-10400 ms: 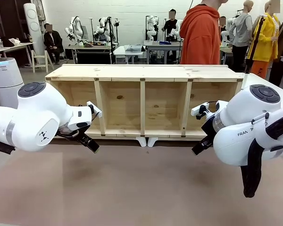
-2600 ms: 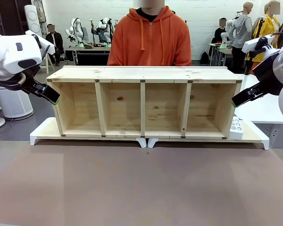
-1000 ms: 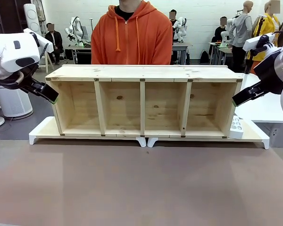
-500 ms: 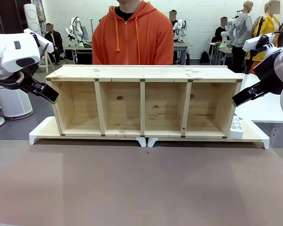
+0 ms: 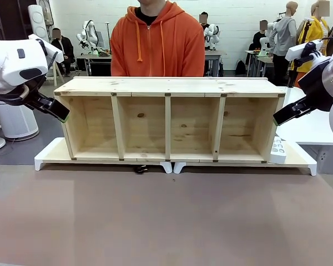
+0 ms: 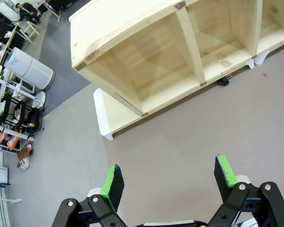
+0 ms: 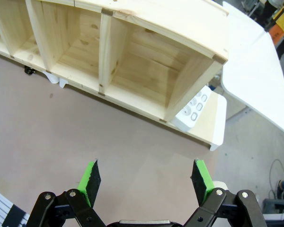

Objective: Perform cable management.
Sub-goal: When the cord part of the Power Cable appears at the lower middle area of the table and stops, grasp the cord part of the Power Cable.

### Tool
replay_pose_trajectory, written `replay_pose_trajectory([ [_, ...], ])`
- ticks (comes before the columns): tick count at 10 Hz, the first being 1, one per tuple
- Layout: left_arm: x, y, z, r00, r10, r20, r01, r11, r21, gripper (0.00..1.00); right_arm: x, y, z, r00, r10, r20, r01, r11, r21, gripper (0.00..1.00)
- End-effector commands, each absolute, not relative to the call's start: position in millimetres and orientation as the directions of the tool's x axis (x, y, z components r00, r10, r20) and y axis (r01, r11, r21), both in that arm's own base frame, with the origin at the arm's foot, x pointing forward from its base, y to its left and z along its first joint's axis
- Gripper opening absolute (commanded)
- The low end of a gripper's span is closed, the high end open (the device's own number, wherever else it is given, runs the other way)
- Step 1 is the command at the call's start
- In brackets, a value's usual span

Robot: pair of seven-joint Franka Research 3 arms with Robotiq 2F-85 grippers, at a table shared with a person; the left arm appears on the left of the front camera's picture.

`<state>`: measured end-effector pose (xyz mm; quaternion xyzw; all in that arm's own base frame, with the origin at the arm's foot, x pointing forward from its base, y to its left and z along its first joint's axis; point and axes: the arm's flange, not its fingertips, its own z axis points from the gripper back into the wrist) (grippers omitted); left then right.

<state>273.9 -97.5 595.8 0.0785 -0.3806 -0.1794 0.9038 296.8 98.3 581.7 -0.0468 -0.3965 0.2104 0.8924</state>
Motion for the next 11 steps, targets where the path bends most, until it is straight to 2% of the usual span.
replay_pose_trajectory([
  [1, 276.8, -99.5, 595.2, 0.639, -0.386, 0.666, 0.265, 0.922, 0.281, 1.0, 298.6, 98.1, 580.3, 0.597, 0.418, 0.685, -0.342, 0.905, -0.255, 1.0],
  [11, 276.8, -99.5, 595.2, 0.639, -0.386, 0.666, 0.265, 0.922, 0.281, 1.0, 298.6, 98.1, 580.3, 0.597, 0.418, 0.685, -0.342, 0.905, -0.255, 1.0],
])
